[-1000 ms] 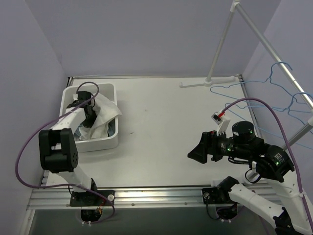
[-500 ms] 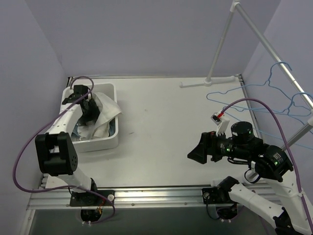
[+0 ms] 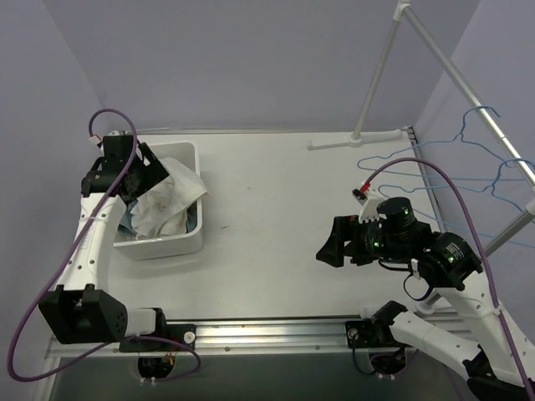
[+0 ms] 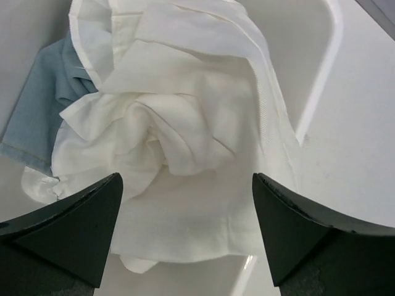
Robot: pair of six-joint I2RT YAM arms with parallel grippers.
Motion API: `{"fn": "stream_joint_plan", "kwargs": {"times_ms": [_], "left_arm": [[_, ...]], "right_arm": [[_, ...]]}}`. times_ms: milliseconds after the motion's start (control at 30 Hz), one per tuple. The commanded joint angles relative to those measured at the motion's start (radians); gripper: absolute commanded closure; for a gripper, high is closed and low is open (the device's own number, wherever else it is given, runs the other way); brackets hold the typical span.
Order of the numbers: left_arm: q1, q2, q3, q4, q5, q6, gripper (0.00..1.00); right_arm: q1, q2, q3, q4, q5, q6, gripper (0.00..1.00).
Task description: Remove the skirt from the hanger
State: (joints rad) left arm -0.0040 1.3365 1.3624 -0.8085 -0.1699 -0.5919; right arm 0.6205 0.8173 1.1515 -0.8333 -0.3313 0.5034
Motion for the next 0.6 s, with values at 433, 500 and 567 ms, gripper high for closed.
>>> {"fn": "stream_joint_plan", "kwargs": {"times_ms": [433,500,567], "left_arm": [[-0.626,0.044,0.339,-0.052,-0.108,0.037,0.06],[-0.677,0.035,0.325,-0.037,-0.091,0.018,0.06],[-0.700,0.011,0.290,-0.023,-0.069,0.004,0.06]], "right_arm": [[-0.005,0.102,0.013,-0.004,0.282,0.072,0.20],[-0.007,0.095,0.008,-0.012,0.302,0.081,0.20],[-0.007,0.082,0.001,-0.015,0.327,0.087,0.19]]}}
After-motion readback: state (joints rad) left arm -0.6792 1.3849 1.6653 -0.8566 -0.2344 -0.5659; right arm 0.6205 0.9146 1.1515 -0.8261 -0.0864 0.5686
